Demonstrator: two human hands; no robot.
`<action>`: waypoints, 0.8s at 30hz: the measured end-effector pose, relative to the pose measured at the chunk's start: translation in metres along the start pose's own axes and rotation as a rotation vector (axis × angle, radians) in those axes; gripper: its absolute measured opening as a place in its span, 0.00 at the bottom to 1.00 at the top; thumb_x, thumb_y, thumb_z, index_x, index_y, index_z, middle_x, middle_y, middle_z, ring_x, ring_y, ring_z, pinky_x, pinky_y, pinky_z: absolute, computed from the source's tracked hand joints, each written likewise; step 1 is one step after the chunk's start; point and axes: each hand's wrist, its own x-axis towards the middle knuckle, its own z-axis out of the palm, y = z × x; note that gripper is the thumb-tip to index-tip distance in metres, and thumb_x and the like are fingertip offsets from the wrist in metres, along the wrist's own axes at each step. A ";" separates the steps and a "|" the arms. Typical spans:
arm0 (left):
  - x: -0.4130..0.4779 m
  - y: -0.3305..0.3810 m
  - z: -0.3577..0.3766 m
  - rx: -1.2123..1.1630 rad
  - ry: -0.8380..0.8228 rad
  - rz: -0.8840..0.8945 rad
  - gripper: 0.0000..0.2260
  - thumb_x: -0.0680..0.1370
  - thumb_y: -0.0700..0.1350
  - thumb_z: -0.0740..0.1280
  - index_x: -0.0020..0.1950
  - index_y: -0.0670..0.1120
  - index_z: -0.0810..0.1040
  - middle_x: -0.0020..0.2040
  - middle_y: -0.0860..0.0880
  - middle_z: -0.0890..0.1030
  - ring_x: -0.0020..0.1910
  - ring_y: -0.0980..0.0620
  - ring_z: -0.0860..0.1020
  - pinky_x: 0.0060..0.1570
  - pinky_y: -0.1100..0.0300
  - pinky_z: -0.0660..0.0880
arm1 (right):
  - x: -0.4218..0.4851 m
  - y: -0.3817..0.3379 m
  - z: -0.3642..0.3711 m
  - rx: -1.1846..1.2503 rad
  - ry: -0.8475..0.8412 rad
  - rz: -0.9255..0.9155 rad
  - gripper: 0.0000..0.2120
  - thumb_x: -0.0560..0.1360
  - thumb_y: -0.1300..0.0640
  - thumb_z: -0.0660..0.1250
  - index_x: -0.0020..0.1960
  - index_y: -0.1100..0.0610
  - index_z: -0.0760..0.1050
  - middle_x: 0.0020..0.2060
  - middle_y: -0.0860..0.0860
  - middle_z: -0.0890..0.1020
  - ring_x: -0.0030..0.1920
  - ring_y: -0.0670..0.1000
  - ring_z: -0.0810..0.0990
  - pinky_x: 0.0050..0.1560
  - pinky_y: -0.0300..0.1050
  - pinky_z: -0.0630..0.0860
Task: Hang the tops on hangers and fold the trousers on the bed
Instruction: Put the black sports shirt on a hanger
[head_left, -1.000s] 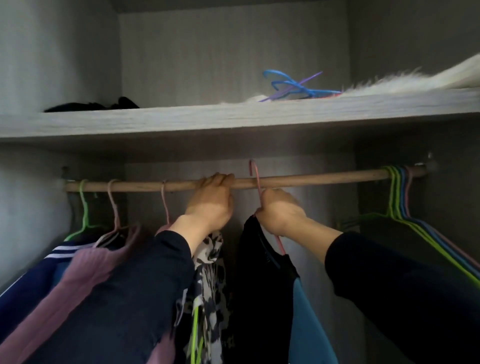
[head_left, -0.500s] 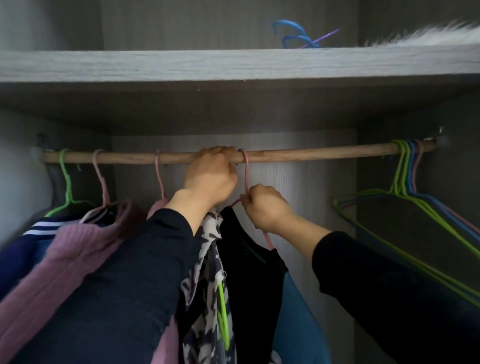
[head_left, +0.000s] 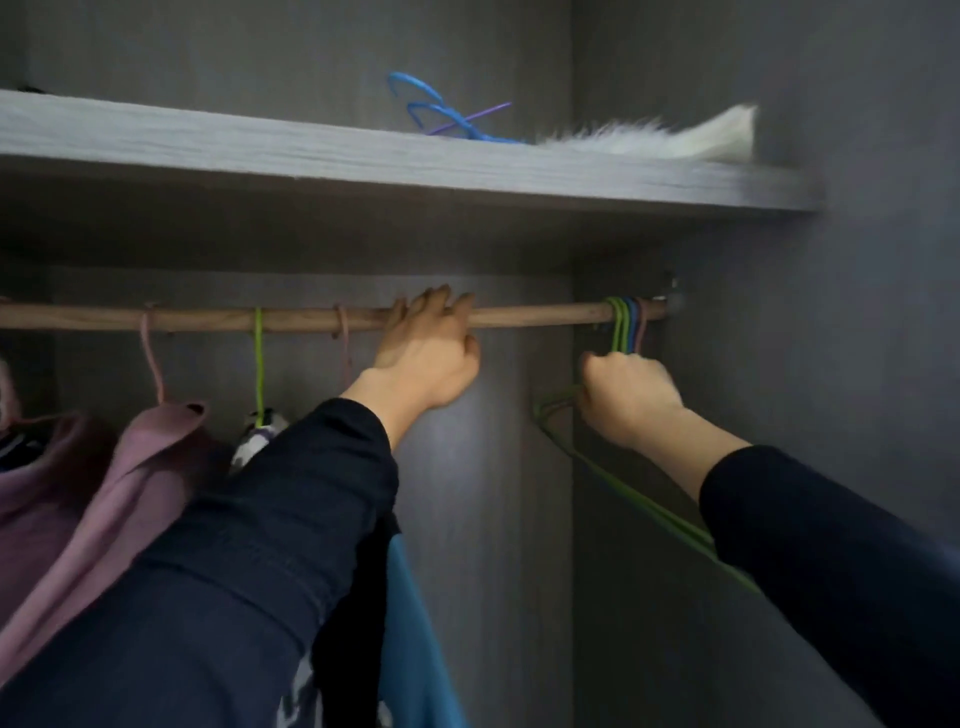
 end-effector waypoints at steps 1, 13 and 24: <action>0.002 0.006 0.006 -0.017 -0.019 -0.006 0.26 0.80 0.48 0.57 0.78 0.49 0.56 0.76 0.43 0.60 0.75 0.43 0.57 0.74 0.46 0.48 | -0.003 0.010 0.001 -0.020 -0.008 0.020 0.08 0.77 0.56 0.61 0.54 0.57 0.74 0.50 0.56 0.82 0.50 0.60 0.82 0.38 0.46 0.67; 0.001 0.011 0.036 -0.032 0.254 -0.015 0.19 0.81 0.44 0.58 0.73 0.45 0.69 0.66 0.40 0.74 0.68 0.40 0.67 0.72 0.49 0.55 | -0.018 0.025 0.011 -0.107 -0.055 0.012 0.12 0.75 0.61 0.63 0.58 0.58 0.74 0.52 0.56 0.80 0.49 0.59 0.81 0.37 0.48 0.68; 0.003 0.007 0.036 -0.097 0.298 -0.021 0.17 0.82 0.46 0.58 0.71 0.46 0.72 0.64 0.43 0.77 0.64 0.41 0.69 0.66 0.51 0.62 | 0.005 0.003 -0.013 0.305 -0.041 0.119 0.05 0.74 0.57 0.63 0.45 0.56 0.67 0.40 0.55 0.75 0.48 0.63 0.80 0.39 0.47 0.67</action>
